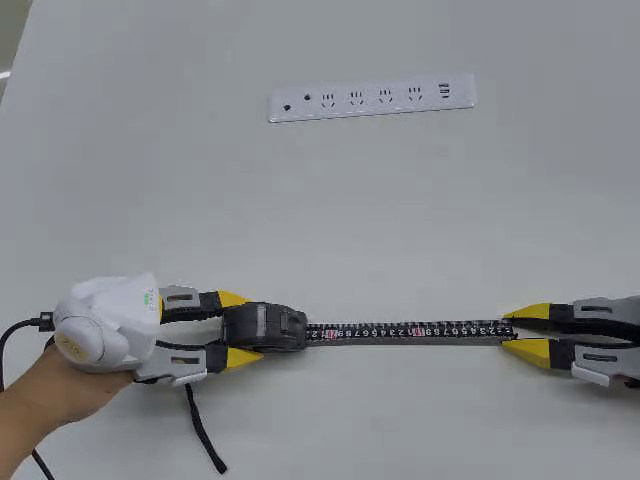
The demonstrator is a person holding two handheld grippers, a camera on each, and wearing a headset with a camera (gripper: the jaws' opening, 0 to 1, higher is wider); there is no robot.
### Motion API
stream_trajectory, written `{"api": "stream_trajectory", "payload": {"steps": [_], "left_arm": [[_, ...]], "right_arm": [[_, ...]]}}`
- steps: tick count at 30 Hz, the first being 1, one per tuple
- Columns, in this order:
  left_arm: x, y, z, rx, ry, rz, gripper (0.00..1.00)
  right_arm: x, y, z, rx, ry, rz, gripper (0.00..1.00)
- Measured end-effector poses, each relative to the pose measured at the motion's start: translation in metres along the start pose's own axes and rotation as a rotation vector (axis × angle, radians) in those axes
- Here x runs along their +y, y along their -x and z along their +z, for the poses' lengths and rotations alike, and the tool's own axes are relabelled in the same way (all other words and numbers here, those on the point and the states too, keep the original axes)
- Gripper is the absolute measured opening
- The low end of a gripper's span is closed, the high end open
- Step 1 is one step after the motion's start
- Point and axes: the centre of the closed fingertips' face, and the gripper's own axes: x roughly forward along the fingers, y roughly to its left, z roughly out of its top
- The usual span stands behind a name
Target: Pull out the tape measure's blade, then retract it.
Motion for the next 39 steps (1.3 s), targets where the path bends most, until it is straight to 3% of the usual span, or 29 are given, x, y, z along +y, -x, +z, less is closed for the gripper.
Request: {"api": "stream_trajectory", "payload": {"steps": [9,26,39], "left_arm": [[0.000,0.000,0.000,-0.002,0.002,0.000,0.30],[0.000,-0.001,-0.001,-0.006,0.003,-0.001,0.30],[0.000,-0.002,-0.005,0.010,-0.033,0.006,0.30]], "right_arm": [[-0.004,-0.001,0.003,-0.024,-0.011,-0.022,0.34],[-0.011,0.000,0.011,-0.053,-0.011,-0.062,0.52],[-0.013,-0.003,0.011,-0.054,-0.016,-0.065,0.51]]}}
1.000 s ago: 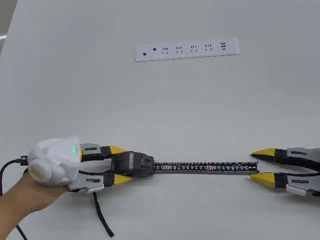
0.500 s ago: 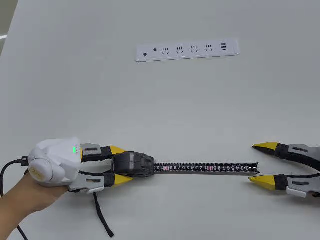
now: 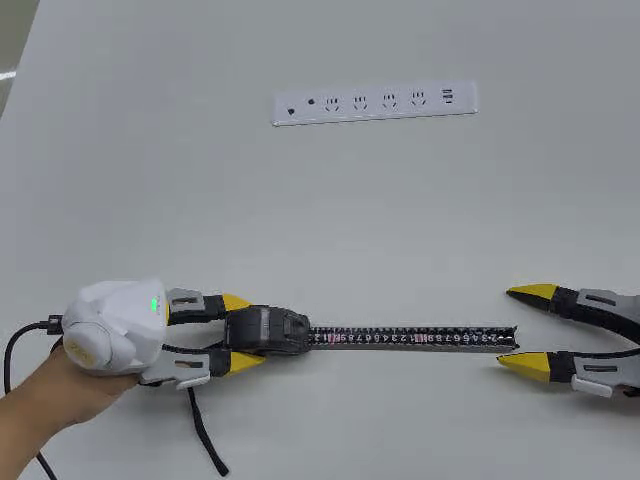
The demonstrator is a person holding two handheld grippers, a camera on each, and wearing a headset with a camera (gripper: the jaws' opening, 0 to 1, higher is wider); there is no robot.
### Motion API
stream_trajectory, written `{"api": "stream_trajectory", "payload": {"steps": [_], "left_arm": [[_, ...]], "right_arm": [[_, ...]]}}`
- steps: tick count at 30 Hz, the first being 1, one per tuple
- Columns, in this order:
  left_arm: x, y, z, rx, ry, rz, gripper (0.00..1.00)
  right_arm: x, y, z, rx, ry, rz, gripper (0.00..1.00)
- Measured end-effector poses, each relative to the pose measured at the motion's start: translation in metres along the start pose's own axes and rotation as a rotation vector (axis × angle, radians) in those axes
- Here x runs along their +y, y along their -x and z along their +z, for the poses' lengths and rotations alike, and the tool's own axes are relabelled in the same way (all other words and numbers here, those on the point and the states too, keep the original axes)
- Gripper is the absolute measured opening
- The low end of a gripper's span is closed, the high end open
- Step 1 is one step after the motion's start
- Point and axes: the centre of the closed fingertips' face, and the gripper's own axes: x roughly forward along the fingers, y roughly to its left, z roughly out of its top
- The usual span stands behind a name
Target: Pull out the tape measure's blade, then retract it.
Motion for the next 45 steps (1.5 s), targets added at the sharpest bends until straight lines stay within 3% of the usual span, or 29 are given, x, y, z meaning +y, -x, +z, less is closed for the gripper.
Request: {"api": "stream_trajectory", "payload": {"steps": [8,9,12,14,16,24,31,45], "left_arm": [[0.002,0.001,0.000,-0.021,0.017,0.003,0.31],[0.004,0.001,0.002,-0.032,0.003,0.018,0.35],[0.005,0.002,0.010,-0.066,0.034,0.016,0.41],[0.008,0.002,0.009,-0.045,-0.010,0.038,0.42],[0.006,0.002,0.013,-0.073,0.035,0.025,0.46],[0.007,0.005,0.012,-0.062,0.050,0.054,0.58],[0.010,0.012,0.013,-0.062,0.077,0.085,0.63],[0.011,0.014,0.021,-0.089,0.111,0.119,0.80]], "right_arm": [[0.000,0.000,-0.001,-0.003,-0.002,-0.001,0.52],[0.000,0.000,-0.001,-0.004,-0.006,-0.001,0.53],[0.000,0.000,-0.002,-0.004,-0.008,-0.002,0.53],[0.001,0.001,-0.002,-0.001,-0.007,-0.001,0.52],[0.001,0.001,-0.002,-0.003,-0.010,-0.002,0.52],[0.002,0.002,-0.001,-0.005,-0.013,-0.006,0.53],[0.002,0.001,0.003,-0.012,-0.013,-0.014,0.57],[0.008,0.000,0.012,-0.020,-0.013,-0.033,0.62]]}}
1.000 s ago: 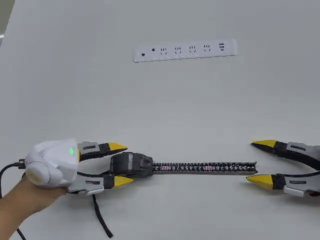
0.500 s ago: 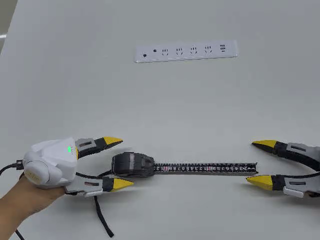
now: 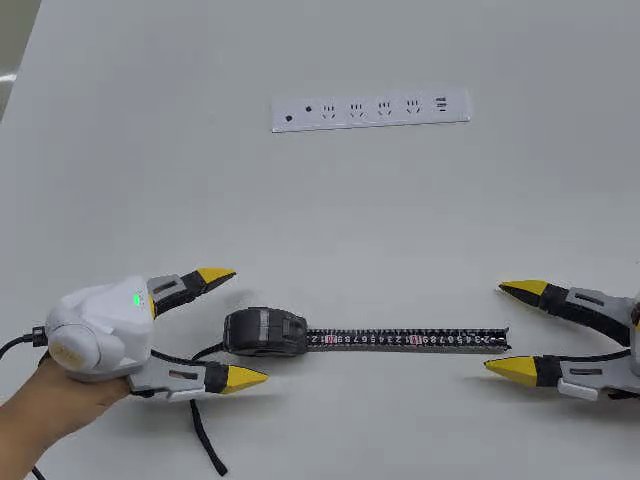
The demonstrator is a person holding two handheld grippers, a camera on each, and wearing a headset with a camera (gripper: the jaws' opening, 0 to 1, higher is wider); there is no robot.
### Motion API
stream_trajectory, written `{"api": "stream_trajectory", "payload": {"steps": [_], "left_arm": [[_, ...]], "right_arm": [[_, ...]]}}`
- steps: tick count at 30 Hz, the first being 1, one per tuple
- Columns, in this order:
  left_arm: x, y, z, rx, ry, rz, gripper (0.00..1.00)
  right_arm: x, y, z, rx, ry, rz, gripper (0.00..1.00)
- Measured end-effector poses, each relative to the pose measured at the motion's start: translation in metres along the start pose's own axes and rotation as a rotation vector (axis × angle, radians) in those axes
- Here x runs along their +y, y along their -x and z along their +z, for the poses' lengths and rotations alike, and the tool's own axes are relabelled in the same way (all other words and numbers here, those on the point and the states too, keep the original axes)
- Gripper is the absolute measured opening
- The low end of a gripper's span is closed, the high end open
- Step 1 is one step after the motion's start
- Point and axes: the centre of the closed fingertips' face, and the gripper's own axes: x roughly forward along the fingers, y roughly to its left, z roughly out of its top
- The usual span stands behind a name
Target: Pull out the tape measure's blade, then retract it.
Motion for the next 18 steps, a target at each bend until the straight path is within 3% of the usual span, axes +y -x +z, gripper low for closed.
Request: {"api": "stream_trajectory", "payload": {"steps": [11,18], "left_arm": [[0.0051,0.0021,-0.0015,-0.013,0.022,0.035,0.88],[0.0054,0.0046,-0.0025,-0.016,0.031,0.043,0.86]], "right_arm": [[0.0032,0.0010,0.0008,0.004,-0.020,-0.015,0.68],[0.0045,0.0003,0.0015,0.008,-0.022,-0.028,0.67]]}}
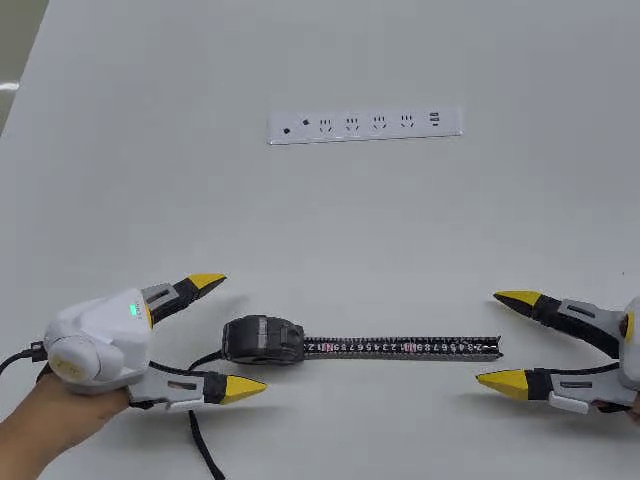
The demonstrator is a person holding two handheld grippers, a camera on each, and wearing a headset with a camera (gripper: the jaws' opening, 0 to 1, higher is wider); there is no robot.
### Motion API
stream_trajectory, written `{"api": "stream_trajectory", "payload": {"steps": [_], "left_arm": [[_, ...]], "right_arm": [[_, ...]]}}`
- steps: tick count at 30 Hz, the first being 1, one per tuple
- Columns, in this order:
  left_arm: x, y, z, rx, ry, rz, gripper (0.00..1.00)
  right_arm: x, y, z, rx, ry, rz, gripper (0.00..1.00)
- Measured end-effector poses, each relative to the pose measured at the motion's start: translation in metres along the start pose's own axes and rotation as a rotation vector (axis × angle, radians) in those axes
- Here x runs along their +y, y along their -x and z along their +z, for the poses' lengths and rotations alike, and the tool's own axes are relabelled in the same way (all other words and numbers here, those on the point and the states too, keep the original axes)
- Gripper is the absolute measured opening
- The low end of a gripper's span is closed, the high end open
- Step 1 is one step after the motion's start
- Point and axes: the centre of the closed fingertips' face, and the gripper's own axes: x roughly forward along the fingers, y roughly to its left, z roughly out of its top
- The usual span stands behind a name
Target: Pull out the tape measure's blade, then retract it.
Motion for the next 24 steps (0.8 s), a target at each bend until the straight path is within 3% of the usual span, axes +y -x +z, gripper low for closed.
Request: {"api": "stream_trajectory", "payload": {"steps": [14,16,19,24], "left_arm": [[-0.006,0.014,-0.001,-0.031,0.061,0.065,0.84],[-0.007,0.017,-0.001,-0.034,0.072,0.077,0.84],[-0.006,0.023,-0.002,-0.047,0.110,0.098,0.84],[-0.011,0.033,-0.001,-0.050,0.122,0.114,0.84]], "right_arm": [[0.005,0.007,0.013,-0.025,-0.034,-0.110,0.68],[0.007,0.007,0.019,-0.053,-0.063,-0.129,0.69],[0.010,0.010,0.017,-0.046,-0.060,-0.147,0.69],[0.017,0.015,0.019,-0.038,-0.086,-0.173,0.70]]}}
